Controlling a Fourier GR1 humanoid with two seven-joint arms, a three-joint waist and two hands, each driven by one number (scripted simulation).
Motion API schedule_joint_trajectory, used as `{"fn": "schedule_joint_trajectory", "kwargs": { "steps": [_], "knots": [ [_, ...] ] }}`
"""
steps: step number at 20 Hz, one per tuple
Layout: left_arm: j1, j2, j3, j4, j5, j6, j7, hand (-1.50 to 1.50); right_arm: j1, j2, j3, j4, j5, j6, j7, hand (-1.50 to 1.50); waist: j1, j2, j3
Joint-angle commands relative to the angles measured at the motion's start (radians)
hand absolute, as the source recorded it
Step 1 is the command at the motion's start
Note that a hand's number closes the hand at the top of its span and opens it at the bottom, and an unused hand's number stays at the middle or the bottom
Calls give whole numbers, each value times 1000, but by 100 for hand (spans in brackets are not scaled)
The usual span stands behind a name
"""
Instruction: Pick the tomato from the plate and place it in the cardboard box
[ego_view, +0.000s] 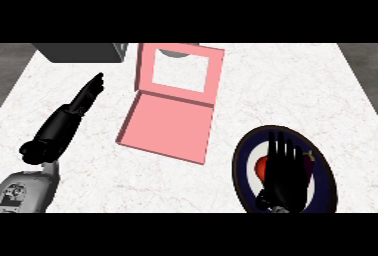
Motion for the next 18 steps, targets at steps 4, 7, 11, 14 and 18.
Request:
{"fn": "schedule_joint_trajectory", "kwargs": {
  "steps": [4, 7, 11, 14, 18],
  "knots": [
    [0, -53, 12, 6, -41, 5, -1, 0, 2, -15, -74, 139, -45, -129, -119, -150, 0, 0, 0],
    [-10, -38, 33, 33, -47, -24, -35, 0, -7, -9, -53, 183, -25, -136, -150, 150, 1, 0, 0],
    [-41, -32, 35, -14, -14, -49, 54, 0, -29, -32, -18, 262, 34, -283, -231, 150, 3, 1, 0],
    [33, -39, 34, -18, -61, -27, -14, 0, -76, -42, -27, 219, 66, -221, -214, 150, 4, 0, 0],
    [-24, -67, 23, -21, -65, -26, 43, 0, -89, -48, -3, 188, 122, -219, -217, 150, 1, 0, 0]
  ]
}}
